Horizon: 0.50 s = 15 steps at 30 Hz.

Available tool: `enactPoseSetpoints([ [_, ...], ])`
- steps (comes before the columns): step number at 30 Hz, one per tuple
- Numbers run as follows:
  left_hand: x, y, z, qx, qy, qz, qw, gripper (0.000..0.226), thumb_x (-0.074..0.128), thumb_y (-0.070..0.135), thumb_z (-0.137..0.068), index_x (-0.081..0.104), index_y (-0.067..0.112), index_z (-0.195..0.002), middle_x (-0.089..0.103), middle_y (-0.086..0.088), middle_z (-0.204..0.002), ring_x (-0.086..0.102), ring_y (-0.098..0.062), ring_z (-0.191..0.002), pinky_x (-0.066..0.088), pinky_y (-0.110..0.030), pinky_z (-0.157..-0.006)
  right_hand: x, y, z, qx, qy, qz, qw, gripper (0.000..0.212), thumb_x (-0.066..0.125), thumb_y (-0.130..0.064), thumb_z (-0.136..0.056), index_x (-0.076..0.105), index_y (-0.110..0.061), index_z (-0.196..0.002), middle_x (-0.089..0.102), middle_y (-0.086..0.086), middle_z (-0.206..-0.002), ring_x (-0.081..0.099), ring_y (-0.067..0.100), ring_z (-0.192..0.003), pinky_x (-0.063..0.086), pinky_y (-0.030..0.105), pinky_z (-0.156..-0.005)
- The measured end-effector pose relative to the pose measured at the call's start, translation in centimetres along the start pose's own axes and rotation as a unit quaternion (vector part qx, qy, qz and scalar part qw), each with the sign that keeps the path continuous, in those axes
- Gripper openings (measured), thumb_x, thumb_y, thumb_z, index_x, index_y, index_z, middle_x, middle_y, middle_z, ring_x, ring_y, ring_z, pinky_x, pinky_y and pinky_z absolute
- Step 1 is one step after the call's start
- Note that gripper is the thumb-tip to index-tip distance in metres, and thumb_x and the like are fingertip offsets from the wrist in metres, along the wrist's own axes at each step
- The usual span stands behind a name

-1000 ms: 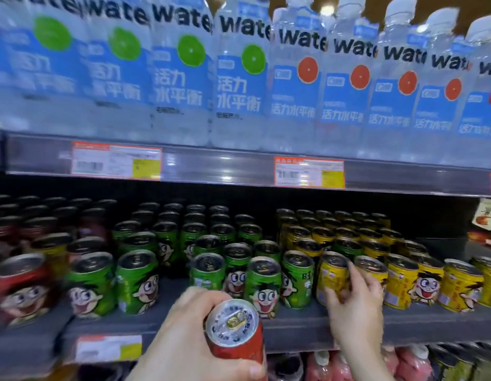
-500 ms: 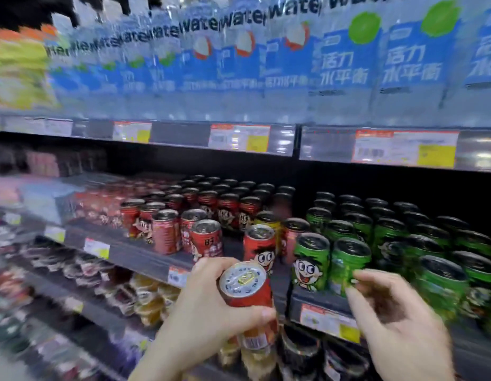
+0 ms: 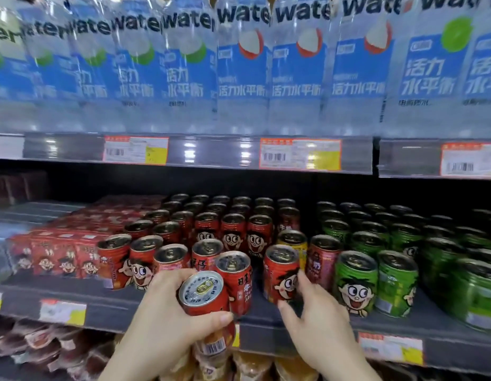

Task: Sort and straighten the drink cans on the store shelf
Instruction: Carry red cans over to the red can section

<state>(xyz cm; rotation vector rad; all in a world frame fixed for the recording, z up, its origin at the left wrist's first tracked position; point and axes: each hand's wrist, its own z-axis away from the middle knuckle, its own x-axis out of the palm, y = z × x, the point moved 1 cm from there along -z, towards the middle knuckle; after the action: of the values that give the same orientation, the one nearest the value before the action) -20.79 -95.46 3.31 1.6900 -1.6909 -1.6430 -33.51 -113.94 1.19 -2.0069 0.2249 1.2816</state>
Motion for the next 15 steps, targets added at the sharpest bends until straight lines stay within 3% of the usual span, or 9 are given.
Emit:
enactPoseSetpoints([
  [5,0.4,-1.2,-0.7,-0.001,-0.034,0.029,0.999,0.067,0.09,0.048,-0.04,0.05,0.046,-0.094,0.049,0.016,-0.107,0.052,0.002,-0.095,0.043,-0.021,-0.077,1.4,-1.8,-3.0,-0.007,-0.056,0.031,0.998,0.06,0.037,-0.034,-0.099,0.012,-0.023,-0.152,0.043,0.0,-0.144,0.036,0.021,-0.133,0.029,0.037,-0.106],
  [8,0.7,-1.4,-1.0,-0.001,-0.046,0.033,0.998,0.074,0.091,0.045,-0.041,0.055,0.038,-0.104,0.048,0.018,-0.108,0.051,0.004,-0.096,0.04,-0.015,-0.072,1.8,-2.2,-5.3,-0.007,-0.107,-0.023,0.994,0.062,0.043,-0.032,-0.098,0.014,-0.025,-0.152,0.035,0.0,-0.152,0.032,0.023,-0.138,0.026,0.036,-0.113],
  [10,1.0,-1.0,-1.6,-0.004,-0.056,0.042,0.998,0.07,0.091,0.044,-0.04,0.055,0.039,-0.1,0.048,0.017,-0.108,0.053,0.002,-0.096,0.042,-0.016,-0.073,2.2,-2.3,-6.1,-0.019,-0.126,-0.065,0.99,0.066,0.05,-0.034,-0.095,0.018,-0.026,-0.151,0.031,-0.002,-0.154,0.03,0.02,-0.14,0.025,0.035,-0.115],
  [15,1.5,0.8,-3.0,0.028,-0.084,0.053,0.995,0.068,0.087,0.053,-0.042,0.054,0.042,-0.1,0.049,0.02,-0.109,0.055,0.001,-0.097,0.045,-0.016,-0.073,2.2,-1.0,-5.0,-0.012,-0.022,-0.089,0.996,0.055,0.057,-0.043,-0.088,0.045,-0.029,-0.14,0.054,-0.01,-0.136,0.051,0.015,-0.123,0.039,0.034,-0.106],
])
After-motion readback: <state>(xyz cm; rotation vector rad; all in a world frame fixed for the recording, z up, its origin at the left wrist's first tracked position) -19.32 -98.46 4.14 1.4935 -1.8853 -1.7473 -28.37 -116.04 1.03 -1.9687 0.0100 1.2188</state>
